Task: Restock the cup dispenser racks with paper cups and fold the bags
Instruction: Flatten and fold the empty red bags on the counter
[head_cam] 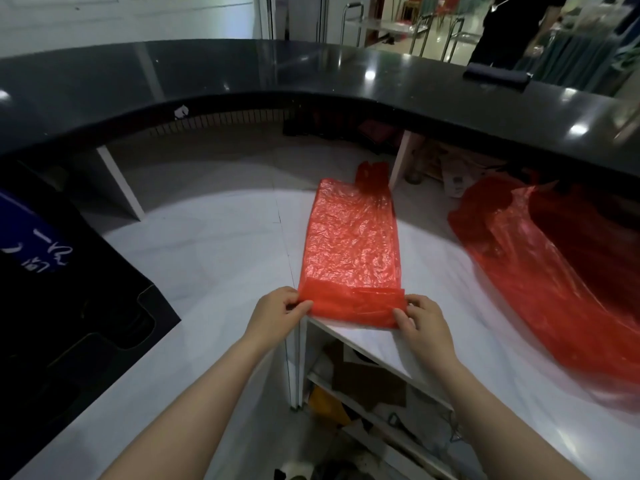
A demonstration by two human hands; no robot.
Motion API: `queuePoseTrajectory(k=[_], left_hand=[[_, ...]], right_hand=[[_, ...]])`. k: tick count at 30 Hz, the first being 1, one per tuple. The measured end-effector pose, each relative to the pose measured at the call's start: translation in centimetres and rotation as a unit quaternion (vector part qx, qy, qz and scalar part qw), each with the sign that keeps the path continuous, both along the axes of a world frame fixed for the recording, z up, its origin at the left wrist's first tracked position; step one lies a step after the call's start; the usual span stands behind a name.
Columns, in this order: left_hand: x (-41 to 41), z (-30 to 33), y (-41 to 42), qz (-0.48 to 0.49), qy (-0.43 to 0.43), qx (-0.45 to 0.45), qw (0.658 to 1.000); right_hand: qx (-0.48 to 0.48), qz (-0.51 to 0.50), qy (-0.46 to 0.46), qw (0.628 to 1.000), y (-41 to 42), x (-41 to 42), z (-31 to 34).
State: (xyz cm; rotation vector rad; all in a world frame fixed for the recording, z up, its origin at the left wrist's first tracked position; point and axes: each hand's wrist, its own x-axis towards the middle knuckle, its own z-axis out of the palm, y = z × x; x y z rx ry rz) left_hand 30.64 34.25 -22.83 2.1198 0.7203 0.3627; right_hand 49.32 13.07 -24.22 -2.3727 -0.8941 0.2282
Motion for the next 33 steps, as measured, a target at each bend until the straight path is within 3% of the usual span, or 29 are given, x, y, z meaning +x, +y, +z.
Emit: queuePoseTrajectory(k=[3,9,17,22,26,31,33], left_hand=[[0.3,-0.3,-0.3,0.008,0.016,0.057,0.998],[0.5,-0.9,-0.7,0.06,0.0,0.027,0.998],[2.7,0.4,-0.8,0.13,0.02,-0.027,0.991],[4.0,0.4,0.5,0.161,0.074,0.037,0.983],[3.8,-0.1,-0.3,0.176,0.078,0.071,0.979],[3.7,0.3,-0.2,0.168,0.087,0.047,0.981],[3.7,0.1,-0.2,0.176,0.086,0.039,0.98]], right_hand=[[-0.003,-0.021,-0.021,1.0,0.0,0.0,-0.4],[-0.017,-0.063,-0.055,0.996,0.3,-0.6,-0.6],[-0.032,-0.032,-0.121,0.992,0.2,-1.1,-0.3],[-0.031,-0.037,-0.132,0.99,0.3,-1.0,-0.2],[0.021,-0.056,-0.089,0.994,0.4,-1.1,0.2],[-0.089,0.152,-0.169,0.97,0.3,-1.6,0.3],[-0.152,0.172,-0.163,0.96,0.5,-1.1,0.0]])
